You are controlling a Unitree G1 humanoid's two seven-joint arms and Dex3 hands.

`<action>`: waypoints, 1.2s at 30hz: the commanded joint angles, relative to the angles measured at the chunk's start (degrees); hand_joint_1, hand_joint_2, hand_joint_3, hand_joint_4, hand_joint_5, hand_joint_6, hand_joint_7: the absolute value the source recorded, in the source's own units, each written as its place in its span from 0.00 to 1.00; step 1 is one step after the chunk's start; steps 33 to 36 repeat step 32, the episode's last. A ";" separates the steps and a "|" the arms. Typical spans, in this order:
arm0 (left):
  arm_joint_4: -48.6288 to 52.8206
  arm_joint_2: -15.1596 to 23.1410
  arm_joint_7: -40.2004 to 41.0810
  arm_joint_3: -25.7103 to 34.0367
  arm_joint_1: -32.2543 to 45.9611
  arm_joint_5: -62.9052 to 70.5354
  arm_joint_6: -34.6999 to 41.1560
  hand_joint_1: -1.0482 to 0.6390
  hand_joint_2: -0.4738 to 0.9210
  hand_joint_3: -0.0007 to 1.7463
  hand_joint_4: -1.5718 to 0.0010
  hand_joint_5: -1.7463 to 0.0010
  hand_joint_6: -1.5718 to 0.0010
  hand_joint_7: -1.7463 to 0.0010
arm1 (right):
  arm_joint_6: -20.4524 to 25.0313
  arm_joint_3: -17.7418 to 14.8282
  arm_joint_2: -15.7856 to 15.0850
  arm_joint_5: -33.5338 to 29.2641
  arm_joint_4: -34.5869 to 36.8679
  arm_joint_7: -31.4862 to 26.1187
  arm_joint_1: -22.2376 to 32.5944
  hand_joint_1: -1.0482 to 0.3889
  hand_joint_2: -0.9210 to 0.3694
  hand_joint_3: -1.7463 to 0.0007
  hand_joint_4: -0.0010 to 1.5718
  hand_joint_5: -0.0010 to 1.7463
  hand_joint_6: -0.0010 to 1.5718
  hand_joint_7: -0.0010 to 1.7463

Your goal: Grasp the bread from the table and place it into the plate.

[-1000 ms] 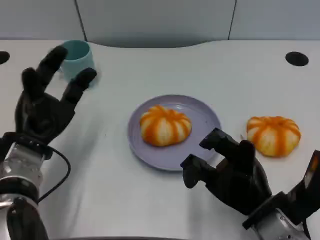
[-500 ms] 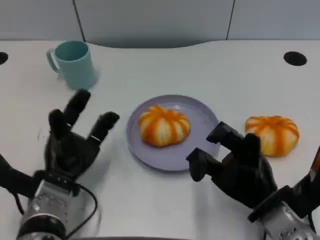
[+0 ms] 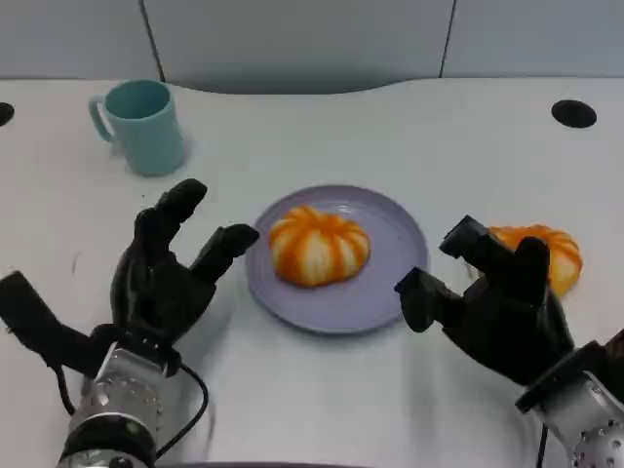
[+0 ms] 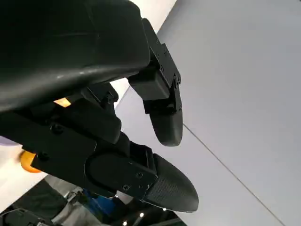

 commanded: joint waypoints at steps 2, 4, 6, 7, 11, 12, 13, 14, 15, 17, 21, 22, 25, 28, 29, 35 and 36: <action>0.40 -0.52 2.94 -0.96 -1.28 1.19 -2.34 0.00 0.91 0.00 0.31 0.57 0.43 0.58 | -1.68 -1.97 -2.01 0.85 1.57 2.78 -1.26 0.20 0.00 0.85 0.57 0.84 0.54 0.51; 0.39 -1.08 3.48 -1.17 -1.36 1.52 -3.07 0.00 0.91 0.00 0.31 0.57 0.43 0.58 | -3.78 -2.93 -2.37 1.13 3.90 5.86 -2.15 0.21 0.00 0.84 0.56 0.85 0.53 0.50; 0.30 -1.53 3.59 -1.26 -1.31 1.55 -3.59 0.00 0.91 0.00 0.31 0.57 0.43 0.58 | -4.85 -3.79 -2.64 1.34 5.88 7.91 -2.96 0.21 0.00 0.83 0.55 0.84 0.53 0.46; 0.21 -1.81 3.53 -1.25 -1.22 1.43 -3.88 0.00 0.91 0.00 0.31 0.57 0.42 0.58 | -4.55 -4.02 -2.91 1.41 6.02 8.26 -3.09 0.21 0.00 0.83 0.56 0.83 0.55 0.44; -0.39 -2.37 3.76 -1.34 -0.92 1.26 -4.32 0.00 0.91 0.00 0.31 0.57 0.41 0.59 | -3.98 -4.54 -3.16 2.33 6.40 10.25 -3.14 0.21 0.00 0.84 0.56 0.83 0.56 0.40; -0.46 -2.38 3.76 -1.36 -0.88 1.24 -4.31 0.00 0.92 0.00 0.31 0.57 0.41 0.59 | -4.10 -4.64 -3.14 2.49 6.77 10.82 -3.23 0.21 0.00 0.84 0.56 0.82 0.56 0.40; -0.53 -2.19 3.65 -1.23 -0.85 1.06 -4.10 0.00 0.92 0.00 0.31 0.57 0.41 0.59 | -4.32 -4.39 -3.29 2.08 7.00 11.18 -3.29 0.21 0.00 0.83 0.56 0.82 0.55 0.39; -0.59 -2.04 3.57 -1.15 -0.83 0.93 -3.94 0.00 0.91 0.00 0.30 0.57 0.40 0.60 | -4.48 -4.20 -3.40 1.75 7.16 11.43 -3.33 0.20 0.00 0.83 0.55 0.82 0.55 0.39; -0.67 -1.78 3.66 -0.96 -0.83 0.73 -3.62 0.00 0.91 0.00 0.30 0.57 0.40 0.60 | -5.31 -4.02 -3.19 1.20 7.38 11.39 -3.33 0.20 0.00 0.82 0.55 0.83 0.56 0.39; -0.87 -1.33 4.02 -0.77 -0.78 0.61 -3.22 0.00 0.91 0.00 0.29 0.56 0.39 0.60 | -6.33 -3.84 -2.71 0.63 7.83 11.37 -3.37 0.20 0.00 0.82 0.55 0.84 0.55 0.39; -1.22 -0.64 5.03 -0.82 -0.51 1.06 -3.75 0.00 0.91 0.00 0.27 0.56 0.36 0.60 | -7.51 -3.77 -1.54 0.88 8.94 11.64 -3.52 0.21 0.00 0.82 0.54 0.84 0.55 0.39; -1.30 -0.48 5.40 -0.84 -0.44 1.20 -4.00 0.00 0.91 0.00 0.24 0.58 0.34 0.62 | -7.83 -3.80 -1.13 1.00 9.14 11.64 -3.51 0.21 0.00 0.82 0.54 0.84 0.56 0.39; -1.88 -0.35 7.44 -0.37 -0.35 0.80 -3.87 0.00 0.89 0.00 0.06 0.70 0.15 0.77 | -7.67 -2.75 -0.33 -0.09 5.59 8.58 -1.72 0.20 0.00 0.82 0.55 0.84 0.57 0.41; -2.28 -0.62 9.07 -0.64 -0.07 1.56 -6.10 0.00 0.90 0.01 0.01 0.65 0.02 0.83 | -5.90 -2.04 -0.70 -0.23 3.18 7.08 -0.78 0.19 0.00 0.82 0.55 0.85 0.56 0.44; -2.42 -0.71 9.52 -0.89 0.12 1.95 -7.00 0.00 0.91 0.01 0.00 0.63 0.01 0.82 | -5.95 -1.88 -0.61 -0.33 2.74 6.84 -0.54 0.19 0.00 0.82 0.55 0.85 0.56 0.44; -2.66 -0.92 10.99 -1.38 0.48 2.58 -8.57 0.00 0.92 0.01 0.00 0.58 0.00 0.75 | -5.81 -1.42 -0.50 -0.64 1.49 6.03 0.14 0.20 0.00 0.81 0.55 0.86 0.55 0.47; -2.66 -0.92 10.99 -1.38 0.48 2.58 -8.57 0.00 0.92 0.01 0.00 0.58 0.00 0.75 | -5.81 -1.42 -0.50 -0.64 1.49 6.03 0.14 0.20 0.00 0.81 0.55 0.86 0.55 0.47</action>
